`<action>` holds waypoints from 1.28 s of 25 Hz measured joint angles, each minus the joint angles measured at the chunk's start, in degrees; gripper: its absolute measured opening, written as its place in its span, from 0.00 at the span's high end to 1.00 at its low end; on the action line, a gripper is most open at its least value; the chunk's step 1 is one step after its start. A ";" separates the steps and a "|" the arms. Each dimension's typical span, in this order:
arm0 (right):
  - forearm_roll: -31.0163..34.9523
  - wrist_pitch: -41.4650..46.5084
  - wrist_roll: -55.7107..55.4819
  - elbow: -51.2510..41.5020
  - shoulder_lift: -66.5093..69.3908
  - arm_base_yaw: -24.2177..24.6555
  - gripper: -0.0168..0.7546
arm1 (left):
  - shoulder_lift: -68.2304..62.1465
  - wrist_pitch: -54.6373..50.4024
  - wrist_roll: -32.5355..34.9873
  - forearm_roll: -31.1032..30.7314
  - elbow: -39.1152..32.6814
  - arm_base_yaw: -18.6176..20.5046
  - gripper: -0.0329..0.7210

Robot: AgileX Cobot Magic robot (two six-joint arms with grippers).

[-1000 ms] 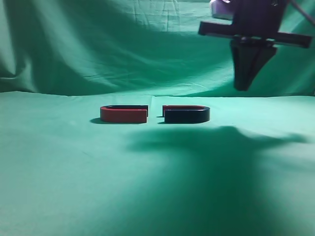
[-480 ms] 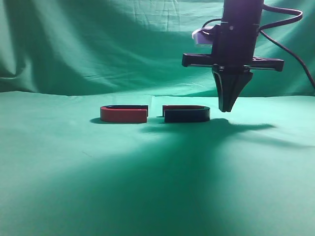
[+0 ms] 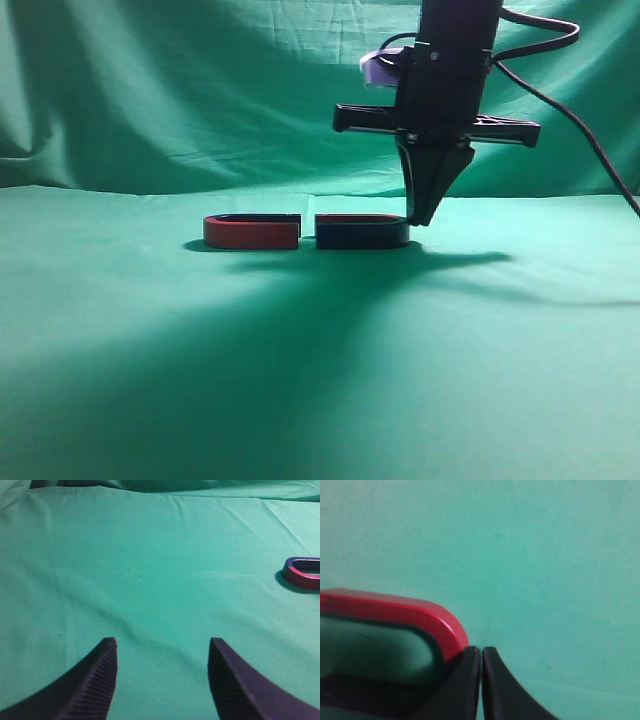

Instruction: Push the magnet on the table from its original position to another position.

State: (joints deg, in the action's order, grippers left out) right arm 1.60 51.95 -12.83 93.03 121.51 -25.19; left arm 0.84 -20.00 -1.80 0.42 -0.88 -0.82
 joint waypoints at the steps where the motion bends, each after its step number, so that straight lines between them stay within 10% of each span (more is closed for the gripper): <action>1: 0.00 -0.35 -0.14 0.00 0.00 -0.10 0.98 | 0.00 0.00 0.00 0.00 0.00 0.00 0.46; 32: -6.43 18.61 -1.50 -0.29 -22.11 -0.61 0.98 | 0.00 0.00 0.00 0.00 0.00 0.00 0.46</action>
State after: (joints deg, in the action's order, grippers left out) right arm -4.84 70.56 -14.33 92.74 99.40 -25.80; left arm 0.84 -20.00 -1.80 0.42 -0.88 -0.82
